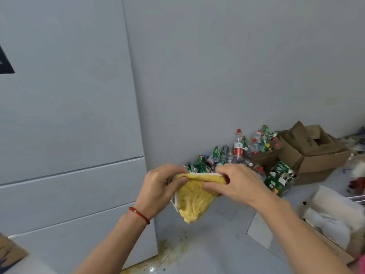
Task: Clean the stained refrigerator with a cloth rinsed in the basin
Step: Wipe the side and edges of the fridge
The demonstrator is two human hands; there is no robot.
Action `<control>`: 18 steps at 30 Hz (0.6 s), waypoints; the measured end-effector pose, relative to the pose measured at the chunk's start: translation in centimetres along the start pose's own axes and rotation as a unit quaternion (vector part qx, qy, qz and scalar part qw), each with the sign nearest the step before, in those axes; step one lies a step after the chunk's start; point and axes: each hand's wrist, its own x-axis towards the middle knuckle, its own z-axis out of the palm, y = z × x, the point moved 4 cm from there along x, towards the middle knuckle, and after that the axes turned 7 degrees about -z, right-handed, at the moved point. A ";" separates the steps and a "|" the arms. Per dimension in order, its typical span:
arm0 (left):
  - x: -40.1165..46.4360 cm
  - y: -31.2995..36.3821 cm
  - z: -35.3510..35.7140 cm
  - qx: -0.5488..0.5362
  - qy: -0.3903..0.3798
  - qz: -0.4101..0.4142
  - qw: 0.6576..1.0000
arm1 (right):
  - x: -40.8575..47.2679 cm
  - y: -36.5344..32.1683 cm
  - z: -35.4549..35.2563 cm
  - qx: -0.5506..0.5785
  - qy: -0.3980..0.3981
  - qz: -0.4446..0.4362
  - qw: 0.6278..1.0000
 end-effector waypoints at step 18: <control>23.6 -7.6 10.4 -0.396 -0.084 -0.325 0.854 | 14.1 12.6 1.8 0.544 0.047 0.168 0.821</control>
